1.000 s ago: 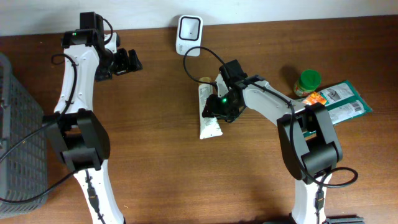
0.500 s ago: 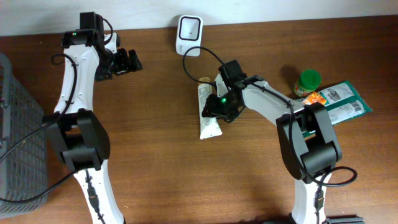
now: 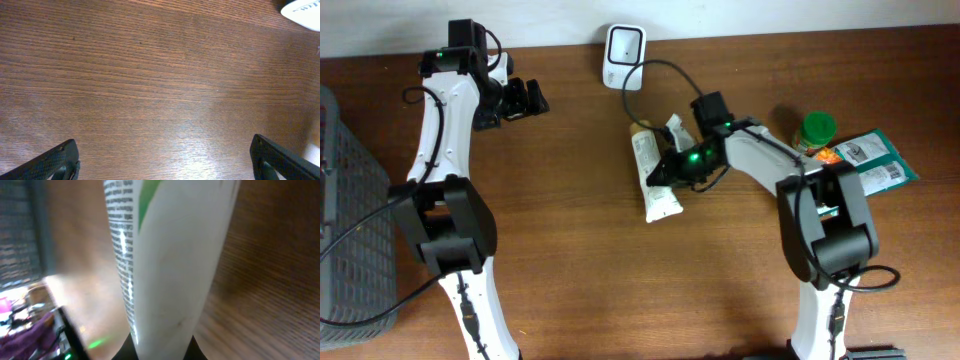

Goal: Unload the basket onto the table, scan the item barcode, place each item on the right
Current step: 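Grasp the white tube with the right gripper and lift it, then hold the white tube barcode over the scanner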

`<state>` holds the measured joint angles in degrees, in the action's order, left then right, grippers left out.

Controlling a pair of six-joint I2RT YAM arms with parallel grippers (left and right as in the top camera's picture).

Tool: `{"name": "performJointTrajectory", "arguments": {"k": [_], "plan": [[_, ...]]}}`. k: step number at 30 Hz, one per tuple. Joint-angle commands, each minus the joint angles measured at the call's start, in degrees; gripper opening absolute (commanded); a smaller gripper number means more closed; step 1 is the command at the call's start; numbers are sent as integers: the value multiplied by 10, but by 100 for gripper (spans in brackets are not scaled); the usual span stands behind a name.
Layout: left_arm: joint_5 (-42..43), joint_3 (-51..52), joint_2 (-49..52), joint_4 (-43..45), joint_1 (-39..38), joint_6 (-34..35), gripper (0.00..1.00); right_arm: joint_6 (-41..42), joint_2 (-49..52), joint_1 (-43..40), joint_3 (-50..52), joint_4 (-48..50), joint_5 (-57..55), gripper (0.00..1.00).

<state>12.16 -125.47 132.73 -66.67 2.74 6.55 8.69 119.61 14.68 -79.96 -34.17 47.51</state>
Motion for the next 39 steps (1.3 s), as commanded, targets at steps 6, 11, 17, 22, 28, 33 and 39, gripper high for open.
{"name": "performJointTrajectory", "arguments": {"k": [6, 11, 17, 22, 28, 33, 39], "plan": [[2, 2, 6, -1, 4, 5, 99, -55, -162, -50, -2, -11, 222, 4], [2, 2, 6, -1, 4, 5, 99, -52, -200, -50, -2, -29, 221, 4], [2, 2, 6, -1, 4, 5, 99, -45, -200, -34, -2, -65, 120, 4], [2, 2, 6, -1, 4, 5, 99, -8, -196, -4, -70, -129, -73, 4], [2, 2, 6, -1, 4, 5, 99, -77, -82, 61, -386, -300, -376, 4], [2, 2, 6, -1, 4, 5, 99, -181, 37, 106, -473, -167, -616, 4], [0, 2, 6, 0, 4, 5, 99, -344, 160, 131, -473, 73, -824, 4]]}}
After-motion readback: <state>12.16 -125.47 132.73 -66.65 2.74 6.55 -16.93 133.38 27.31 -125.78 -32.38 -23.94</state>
